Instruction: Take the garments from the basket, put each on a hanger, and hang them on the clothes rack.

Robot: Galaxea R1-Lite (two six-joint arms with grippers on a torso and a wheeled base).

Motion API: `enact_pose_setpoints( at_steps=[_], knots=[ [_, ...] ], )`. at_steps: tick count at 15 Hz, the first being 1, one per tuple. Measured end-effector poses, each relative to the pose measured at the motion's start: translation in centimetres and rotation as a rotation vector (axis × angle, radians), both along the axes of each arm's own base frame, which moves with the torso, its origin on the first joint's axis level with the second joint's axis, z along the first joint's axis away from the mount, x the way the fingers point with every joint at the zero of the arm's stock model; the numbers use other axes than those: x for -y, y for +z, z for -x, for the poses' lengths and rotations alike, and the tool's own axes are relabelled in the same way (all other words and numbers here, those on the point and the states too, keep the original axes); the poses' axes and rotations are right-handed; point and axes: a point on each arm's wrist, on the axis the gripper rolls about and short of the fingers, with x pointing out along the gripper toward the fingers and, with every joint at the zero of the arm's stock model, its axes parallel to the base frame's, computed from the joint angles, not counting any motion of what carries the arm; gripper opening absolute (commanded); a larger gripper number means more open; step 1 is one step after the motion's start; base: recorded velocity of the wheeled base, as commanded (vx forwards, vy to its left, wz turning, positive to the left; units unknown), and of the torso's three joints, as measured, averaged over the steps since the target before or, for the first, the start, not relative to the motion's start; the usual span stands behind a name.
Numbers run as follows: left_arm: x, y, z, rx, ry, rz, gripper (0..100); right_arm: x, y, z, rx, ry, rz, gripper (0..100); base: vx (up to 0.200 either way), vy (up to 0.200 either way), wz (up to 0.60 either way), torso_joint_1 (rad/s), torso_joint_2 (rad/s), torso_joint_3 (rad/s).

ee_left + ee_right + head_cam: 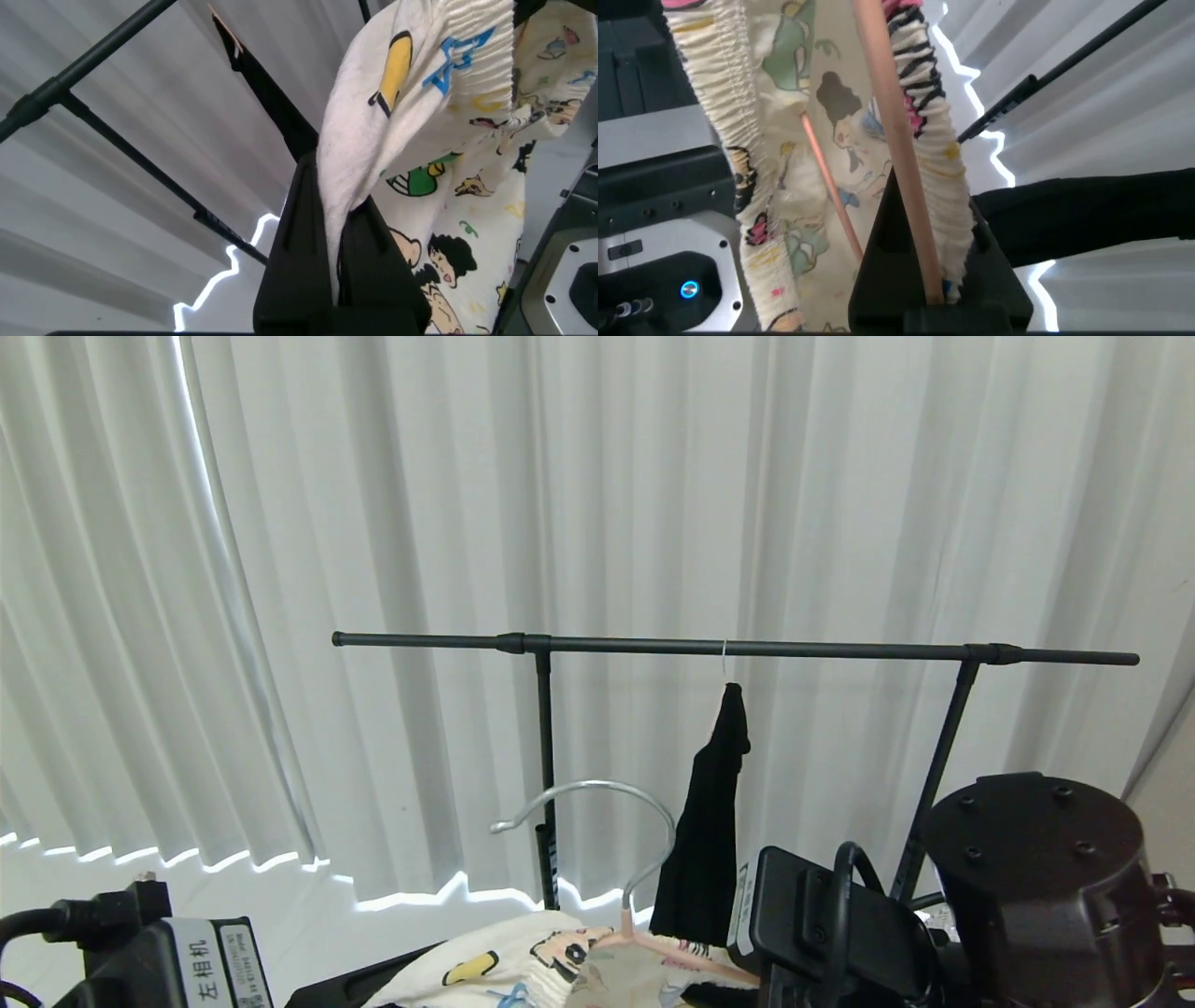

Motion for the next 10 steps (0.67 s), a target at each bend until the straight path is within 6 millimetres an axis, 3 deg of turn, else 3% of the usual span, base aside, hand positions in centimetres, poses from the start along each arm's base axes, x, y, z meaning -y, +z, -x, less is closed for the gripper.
enact_pose_setpoints(
  at_steps=[5, 10],
  knots=[
    [-0.1, -0.3, 0.0, -0.004, 0.003, -0.013, 100, 0.4, 0.2, -0.2, 0.023, -0.029, -0.009, 0, 0.000, 0.000, 0.00, 0.000, 0.00, 0.000],
    [-1.4, -1.8, 0.6, -0.020, 0.016, -0.038, 100, 2.0, 0.9, -1.3, 0.104, -0.086, 0.001, 0, 0.000, 0.000, 0.00, 0.000, 0.00, 0.000]
  ],
)
